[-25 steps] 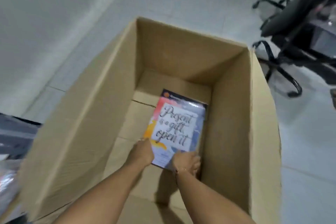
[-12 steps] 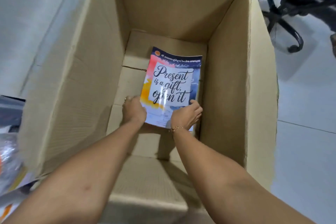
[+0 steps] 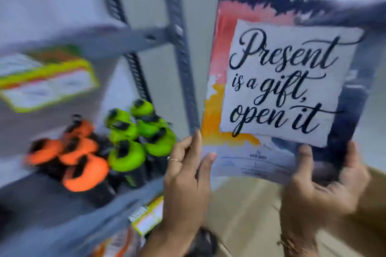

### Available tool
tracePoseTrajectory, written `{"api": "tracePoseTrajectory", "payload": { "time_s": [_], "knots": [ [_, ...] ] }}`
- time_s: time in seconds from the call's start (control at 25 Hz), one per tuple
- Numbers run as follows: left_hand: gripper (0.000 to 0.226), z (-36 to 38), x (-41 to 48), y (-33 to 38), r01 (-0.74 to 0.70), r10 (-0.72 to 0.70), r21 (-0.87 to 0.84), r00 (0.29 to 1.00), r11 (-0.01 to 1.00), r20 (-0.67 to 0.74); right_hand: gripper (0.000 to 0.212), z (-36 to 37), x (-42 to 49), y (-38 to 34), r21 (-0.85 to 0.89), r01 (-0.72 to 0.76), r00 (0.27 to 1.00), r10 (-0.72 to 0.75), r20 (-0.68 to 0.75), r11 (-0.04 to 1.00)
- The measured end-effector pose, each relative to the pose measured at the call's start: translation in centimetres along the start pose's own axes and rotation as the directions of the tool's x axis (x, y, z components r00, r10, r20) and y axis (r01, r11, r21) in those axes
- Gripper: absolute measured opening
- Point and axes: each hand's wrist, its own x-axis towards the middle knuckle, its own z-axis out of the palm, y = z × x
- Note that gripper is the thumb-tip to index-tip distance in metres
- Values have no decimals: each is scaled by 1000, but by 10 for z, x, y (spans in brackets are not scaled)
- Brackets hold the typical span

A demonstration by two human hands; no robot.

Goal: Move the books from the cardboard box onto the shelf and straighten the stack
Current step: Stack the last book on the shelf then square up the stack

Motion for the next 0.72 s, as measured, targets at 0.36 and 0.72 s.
{"api": "tracePoseTrajectory", "payload": {
  "time_s": [0.36,0.72],
  "knots": [
    [24,-222,204,11,289,-123,502,933,815,-338,42,176,27,-262,433,272,524,-510,682,859],
    [29,-232,240,-46,538,-501,650,823,537,-267,55,226,11,-272,238,356,161,-311,937,904]
  ]
}}
